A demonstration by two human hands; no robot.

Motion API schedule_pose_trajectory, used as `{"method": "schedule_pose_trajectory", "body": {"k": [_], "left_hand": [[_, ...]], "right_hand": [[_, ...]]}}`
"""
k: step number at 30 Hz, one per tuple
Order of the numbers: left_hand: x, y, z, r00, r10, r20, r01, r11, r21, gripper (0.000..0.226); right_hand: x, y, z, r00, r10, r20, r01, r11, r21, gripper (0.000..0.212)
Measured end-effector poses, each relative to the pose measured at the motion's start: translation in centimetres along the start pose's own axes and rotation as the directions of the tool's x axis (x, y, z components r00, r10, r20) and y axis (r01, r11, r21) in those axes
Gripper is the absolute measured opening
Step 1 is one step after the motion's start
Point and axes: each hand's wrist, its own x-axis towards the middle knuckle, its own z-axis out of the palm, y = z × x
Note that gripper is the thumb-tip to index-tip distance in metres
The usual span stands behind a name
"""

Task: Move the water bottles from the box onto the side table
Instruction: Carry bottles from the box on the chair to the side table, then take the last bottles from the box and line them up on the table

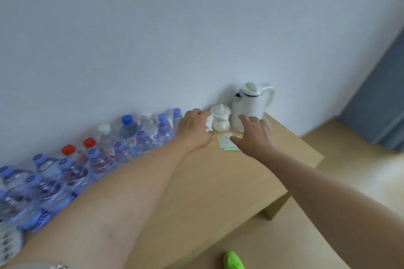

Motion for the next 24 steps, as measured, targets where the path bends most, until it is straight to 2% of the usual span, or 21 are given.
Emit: {"method": "schedule_pose_trajectory", "body": {"k": [4, 9, 12, 18, 24], "left_hand": [[0.7, 7.6, 1.7, 0.985, 0.158, 0.064, -0.159, 0.987, 0.016, 0.063], [1.0, 21.3, 3.4, 0.916, 0.387, 0.11, -0.388, 0.922, -0.011, 0.067], [0.0, 29.8, 5.2, 0.862, 0.493, 0.12, -0.491, 0.87, -0.05, 0.068], [-3.2, 47.7, 10.8, 0.751, 0.643, 0.152, -0.628, 0.766, -0.136, 0.067], [-8.2, 65.8, 16.6, 0.58, 0.791, 0.194, -0.77, 0.61, -0.188, 0.062]], "right_hand": [[-4.2, 6.6, -3.7, 0.981, 0.184, -0.054, -0.185, 0.983, -0.014, 0.069], [-10.6, 15.6, -9.8, 0.909, 0.378, -0.174, -0.387, 0.922, -0.019, 0.071], [-14.6, 21.5, -13.3, 0.85, 0.467, -0.244, -0.482, 0.876, -0.004, 0.068], [-24.2, 35.0, -20.2, 0.713, 0.619, -0.328, -0.655, 0.755, 0.001, 0.075], [-34.7, 48.0, -27.0, 0.545, 0.76, -0.355, -0.804, 0.593, 0.037, 0.074]]}}
